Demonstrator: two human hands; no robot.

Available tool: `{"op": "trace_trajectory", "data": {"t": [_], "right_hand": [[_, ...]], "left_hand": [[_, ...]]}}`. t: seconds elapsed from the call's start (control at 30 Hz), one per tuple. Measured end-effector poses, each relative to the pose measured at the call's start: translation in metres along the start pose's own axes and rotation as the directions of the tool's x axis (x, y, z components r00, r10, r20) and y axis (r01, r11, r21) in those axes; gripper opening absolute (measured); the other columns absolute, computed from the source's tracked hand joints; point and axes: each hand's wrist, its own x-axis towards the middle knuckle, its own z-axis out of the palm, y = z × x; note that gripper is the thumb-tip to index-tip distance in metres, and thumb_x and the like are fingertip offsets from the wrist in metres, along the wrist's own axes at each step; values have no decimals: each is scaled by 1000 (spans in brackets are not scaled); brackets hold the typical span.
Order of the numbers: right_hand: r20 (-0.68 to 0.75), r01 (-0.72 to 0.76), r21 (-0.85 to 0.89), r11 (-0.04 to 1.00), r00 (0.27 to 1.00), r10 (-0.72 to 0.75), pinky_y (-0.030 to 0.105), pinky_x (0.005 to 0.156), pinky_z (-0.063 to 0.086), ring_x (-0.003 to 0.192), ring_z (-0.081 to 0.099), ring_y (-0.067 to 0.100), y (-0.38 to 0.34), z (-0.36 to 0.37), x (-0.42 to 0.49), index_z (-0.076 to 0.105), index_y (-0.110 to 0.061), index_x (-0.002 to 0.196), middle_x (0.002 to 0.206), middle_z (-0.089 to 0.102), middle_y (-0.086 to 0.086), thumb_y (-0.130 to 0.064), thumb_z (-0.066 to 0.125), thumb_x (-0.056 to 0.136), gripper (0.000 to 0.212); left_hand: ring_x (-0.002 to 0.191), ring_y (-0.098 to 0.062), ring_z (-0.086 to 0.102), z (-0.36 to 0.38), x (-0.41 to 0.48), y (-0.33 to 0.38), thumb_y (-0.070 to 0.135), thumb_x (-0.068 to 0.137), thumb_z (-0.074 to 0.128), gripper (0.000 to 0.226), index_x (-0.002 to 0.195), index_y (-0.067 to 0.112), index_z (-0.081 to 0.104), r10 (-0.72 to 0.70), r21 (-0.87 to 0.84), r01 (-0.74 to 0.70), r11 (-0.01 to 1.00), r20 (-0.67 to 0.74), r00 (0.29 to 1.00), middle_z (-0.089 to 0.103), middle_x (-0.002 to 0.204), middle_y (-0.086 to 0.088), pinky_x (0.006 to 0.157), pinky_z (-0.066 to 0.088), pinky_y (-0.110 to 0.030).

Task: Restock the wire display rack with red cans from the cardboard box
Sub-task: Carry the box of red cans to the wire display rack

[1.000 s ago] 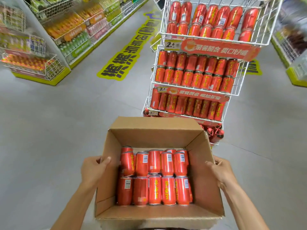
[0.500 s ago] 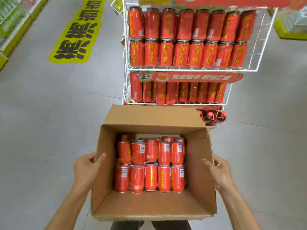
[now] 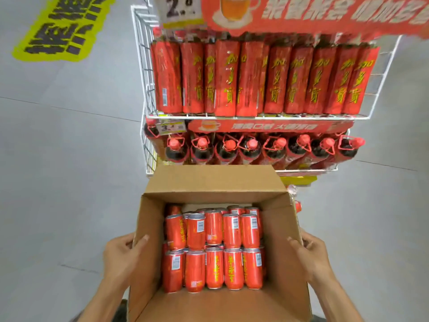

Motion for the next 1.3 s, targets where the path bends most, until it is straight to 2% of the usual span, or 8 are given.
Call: {"op": "trace_trajectory", "data": {"t": [0.2,0.3,0.5,0.6,0.73,0.87,1.13,1.3], "right_hand": [[-17,-25,-29,999,1000,25,40,69,61,76,73,26,71,41,66,83,-19,91,78,80,2,-1,68,94,24],[-14,-38,-37,999,999,38,33,63,55,69,70,24,88,54,91,83,-17,89,73,79,1,0,68,93,23],[-34,-30,-50,998,999,28,43,67,59,68,69,30,93,60,133,81,-17,87,77,79,11,0,67,95,23],[-33,-10,-40,999,999,8,50,70,63,71,72,32,88,63,144,82,-18,92,76,79,7,-2,67,96,22],[-62,15,-15,1000,998,-16,45,70,56,70,66,28,83,68,162,82,-17,94,72,76,4,-1,68,95,22],[-61,14,-16,1000,998,-15,53,78,60,77,66,29,71,76,180,82,-15,107,88,79,15,-4,70,94,20],[-86,19,3,1000,996,-19,58,88,62,81,72,29,64,84,197,82,-19,109,90,81,8,-5,71,94,23],[-98,39,-15,999,994,-41,59,90,61,95,76,39,65,85,193,81,-19,112,92,81,7,-8,72,94,23]], "left_hand": [[53,-13,61,63,50,-65,24,85,84,27,60,18,75,-41,87,43,995,-20,999,69,53,9,56,48,-26],[61,-20,70,82,66,-79,22,85,84,26,61,23,75,-41,87,43,995,-23,999,73,57,10,63,59,-35],[50,-18,49,99,100,-76,28,87,82,29,72,4,74,63,162,-55,985,-42,997,67,57,-15,53,51,-38],[50,-21,58,101,103,-66,28,87,80,23,67,16,78,81,156,-72,985,-52,995,70,56,-6,55,56,-44],[55,-34,68,108,108,-53,29,88,80,23,66,21,79,68,129,-59,990,-67,995,70,56,-6,56,57,-47],[53,-28,62,113,117,-38,31,86,80,24,65,19,78,25,115,-13,993,-105,994,68,53,-5,58,52,-40],[69,-30,73,119,126,-23,36,87,80,13,80,24,81,16,77,-3,997,-167,986,76,68,-3,73,63,-51],[66,-25,71,122,123,-26,37,87,80,30,61,38,65,34,92,-15,996,-200,979,73,64,1,69,62,-45]]}}
